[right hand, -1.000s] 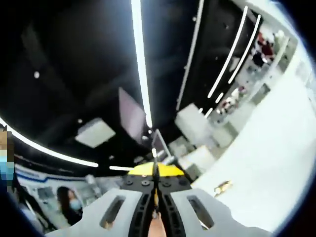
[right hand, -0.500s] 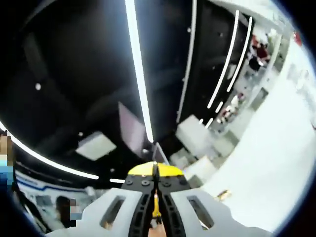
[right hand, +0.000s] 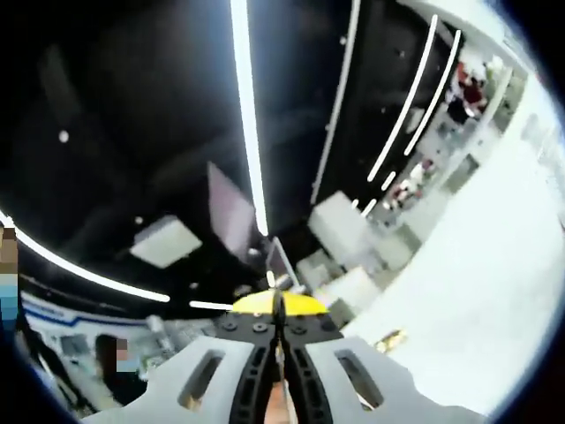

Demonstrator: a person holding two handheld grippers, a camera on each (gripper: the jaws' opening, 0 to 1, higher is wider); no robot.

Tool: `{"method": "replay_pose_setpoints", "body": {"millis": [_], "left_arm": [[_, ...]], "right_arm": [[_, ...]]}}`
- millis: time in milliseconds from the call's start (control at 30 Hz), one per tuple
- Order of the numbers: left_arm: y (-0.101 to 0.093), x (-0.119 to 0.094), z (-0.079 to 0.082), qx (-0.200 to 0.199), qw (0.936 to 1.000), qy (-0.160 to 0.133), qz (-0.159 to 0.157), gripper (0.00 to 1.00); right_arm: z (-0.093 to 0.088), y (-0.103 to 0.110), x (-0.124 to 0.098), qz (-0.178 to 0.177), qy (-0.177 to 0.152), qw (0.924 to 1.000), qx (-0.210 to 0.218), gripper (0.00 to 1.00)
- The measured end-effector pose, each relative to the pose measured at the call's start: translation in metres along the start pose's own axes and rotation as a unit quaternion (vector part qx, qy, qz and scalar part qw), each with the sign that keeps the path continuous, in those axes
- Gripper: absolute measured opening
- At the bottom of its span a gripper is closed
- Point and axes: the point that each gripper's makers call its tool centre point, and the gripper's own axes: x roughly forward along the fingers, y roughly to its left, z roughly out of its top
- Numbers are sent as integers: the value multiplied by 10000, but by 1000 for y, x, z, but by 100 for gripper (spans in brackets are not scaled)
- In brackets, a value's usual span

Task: Arrange the skincare products in the storage area until every visible bottle or jar stands upright without overlapping.

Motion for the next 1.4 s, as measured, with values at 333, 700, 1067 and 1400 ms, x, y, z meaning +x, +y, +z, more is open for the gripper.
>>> {"method": "replay_pose_setpoints", "body": {"millis": [333, 700, 1067, 1400], "left_arm": [[-30, -1, -19, -634, 9970, 312, -307, 0], [-61, 6, -51, -845, 9922, 712, -585, 0], [-44, 14, -52, 437, 9986, 199, 225, 31], [-56, 16, -80, -63, 9984, 543, 155, 31]], "right_arm": [[0, 8, 6, 289, -175, 9956, -878, 38], [-33, 21, 4, 787, 704, 9898, -958, 23], [0, 13, -2, 473, -51, 9969, -623, 0], [59, 5, -26, 439, -1679, 9844, -300, 0]]}}
